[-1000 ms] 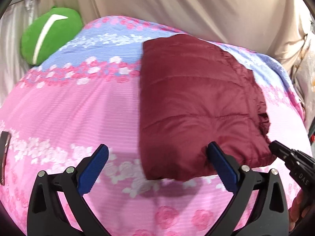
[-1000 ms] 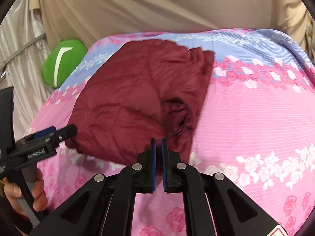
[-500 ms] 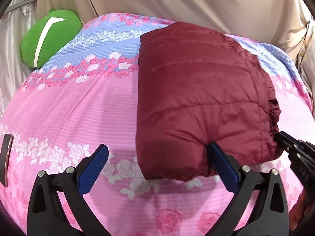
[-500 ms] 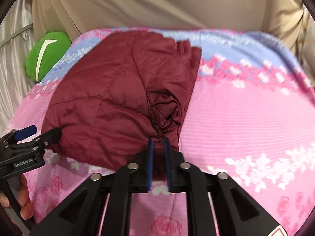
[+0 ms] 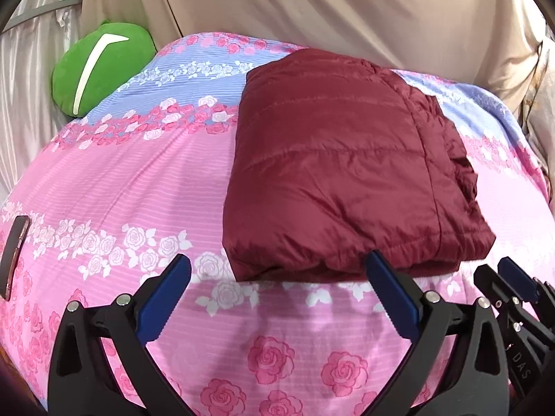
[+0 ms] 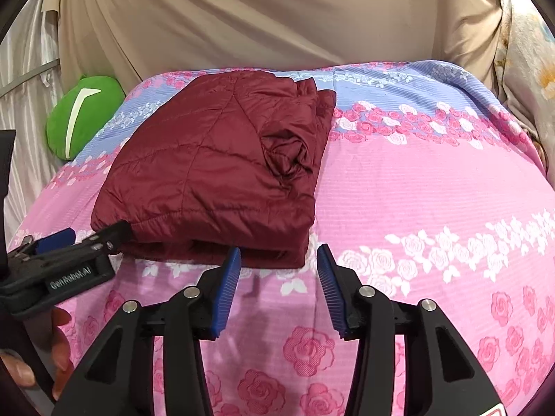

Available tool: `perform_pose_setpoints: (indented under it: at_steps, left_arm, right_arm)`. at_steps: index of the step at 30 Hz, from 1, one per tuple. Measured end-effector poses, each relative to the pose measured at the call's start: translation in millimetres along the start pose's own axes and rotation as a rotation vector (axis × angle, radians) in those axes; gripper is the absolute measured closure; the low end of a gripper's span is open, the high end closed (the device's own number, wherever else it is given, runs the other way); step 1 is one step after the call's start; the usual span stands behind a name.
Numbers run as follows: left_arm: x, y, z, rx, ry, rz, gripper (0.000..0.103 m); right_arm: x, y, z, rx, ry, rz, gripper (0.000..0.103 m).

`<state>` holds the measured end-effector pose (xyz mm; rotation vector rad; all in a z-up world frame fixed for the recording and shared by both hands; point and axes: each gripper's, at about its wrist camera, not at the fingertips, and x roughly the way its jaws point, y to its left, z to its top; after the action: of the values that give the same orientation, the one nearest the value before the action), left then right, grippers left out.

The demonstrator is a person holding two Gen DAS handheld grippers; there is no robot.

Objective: Fold large clothes

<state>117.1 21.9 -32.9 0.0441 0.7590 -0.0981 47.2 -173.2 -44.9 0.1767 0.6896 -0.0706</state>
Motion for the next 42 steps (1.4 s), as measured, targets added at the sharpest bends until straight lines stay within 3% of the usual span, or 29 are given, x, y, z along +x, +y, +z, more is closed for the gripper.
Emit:
perform_pose_setpoints:
  at_steps: [10, 15, 18, 23, 30, 35, 42]
  left_arm:
    - [-2, -12, -20, 0.033, -0.059, 0.023, 0.005]
    - [3, -13, -33, 0.049, -0.082, 0.103, 0.005]
    - [10, -11, -37, 0.044, -0.038, 0.093, 0.005]
    - [7, -11, -38, 0.041, -0.06, 0.115, 0.005]
    - [10, -3, -38, -0.007, -0.05, 0.084, 0.005]
    - [11, 2, -37, -0.045, -0.047, 0.059, 0.005]
    - [4, -8, -39, -0.002, -0.084, 0.074, 0.005]
  right_arm:
    - [5, 18, -16, -0.057, -0.019, -0.038, 0.046]
    - [14, 24, -28, -0.07, -0.003, -0.078, 0.045]
    - [15, 24, -28, -0.063, -0.003, -0.085, 0.044]
    - [19, 23, -29, -0.06, 0.012, -0.095, 0.043]
    - [23, 25, -29, -0.073, 0.024, -0.118, 0.04]
    - [24, 33, -30, -0.105, 0.021, -0.157, 0.029]
    - [24, 40, -32, -0.125, 0.015, -0.186, 0.024]
